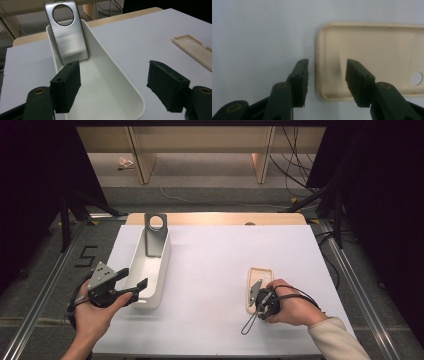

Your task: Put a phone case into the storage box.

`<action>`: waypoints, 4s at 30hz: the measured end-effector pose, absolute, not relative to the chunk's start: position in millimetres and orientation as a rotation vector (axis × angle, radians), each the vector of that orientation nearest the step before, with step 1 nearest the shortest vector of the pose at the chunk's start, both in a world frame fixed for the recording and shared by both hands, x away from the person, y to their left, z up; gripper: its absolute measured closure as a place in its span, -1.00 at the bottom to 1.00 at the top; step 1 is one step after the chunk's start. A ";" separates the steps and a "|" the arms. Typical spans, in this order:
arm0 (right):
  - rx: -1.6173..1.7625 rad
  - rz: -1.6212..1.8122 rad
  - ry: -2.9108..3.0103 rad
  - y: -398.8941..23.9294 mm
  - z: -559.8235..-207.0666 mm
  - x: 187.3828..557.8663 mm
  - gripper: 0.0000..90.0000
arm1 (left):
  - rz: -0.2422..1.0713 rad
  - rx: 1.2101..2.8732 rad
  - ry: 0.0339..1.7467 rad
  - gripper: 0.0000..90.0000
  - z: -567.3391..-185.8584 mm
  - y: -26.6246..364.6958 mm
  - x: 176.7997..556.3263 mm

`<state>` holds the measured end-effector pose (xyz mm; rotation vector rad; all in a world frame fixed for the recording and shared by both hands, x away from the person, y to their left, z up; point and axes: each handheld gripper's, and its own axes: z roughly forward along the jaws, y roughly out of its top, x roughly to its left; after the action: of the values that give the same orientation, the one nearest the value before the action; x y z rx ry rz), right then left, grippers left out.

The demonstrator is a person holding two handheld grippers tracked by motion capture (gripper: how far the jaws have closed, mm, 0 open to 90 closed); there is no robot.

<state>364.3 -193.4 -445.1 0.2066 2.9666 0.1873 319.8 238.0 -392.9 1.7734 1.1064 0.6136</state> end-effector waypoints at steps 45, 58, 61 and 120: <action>0.104 0.022 3.022 -177.0 -452.1 364.1 0.95 | 0.605 1.781 1.093 -0.38 -393.1 236.3 320.1; 0.057 0.151 2.898 -179.2 -441.5 354.1 0.97 | 0.598 1.780 1.086 -0.35 -392.0 234.4 322.0; 0.052 0.189 2.868 -178.3 -439.3 351.7 0.97 | 0.598 1.783 1.082 -0.35 -391.4 233.6 322.1; -0.018 0.438 2.622 -172.3 -430.9 328.3 0.97 | 0.412 1.958 0.853 -0.26 -358.8 85.7 389.2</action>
<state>328.3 -172.3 -430.9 -0.0175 2.6217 0.4381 389.2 85.7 -358.8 1.9580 0.8530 0.4119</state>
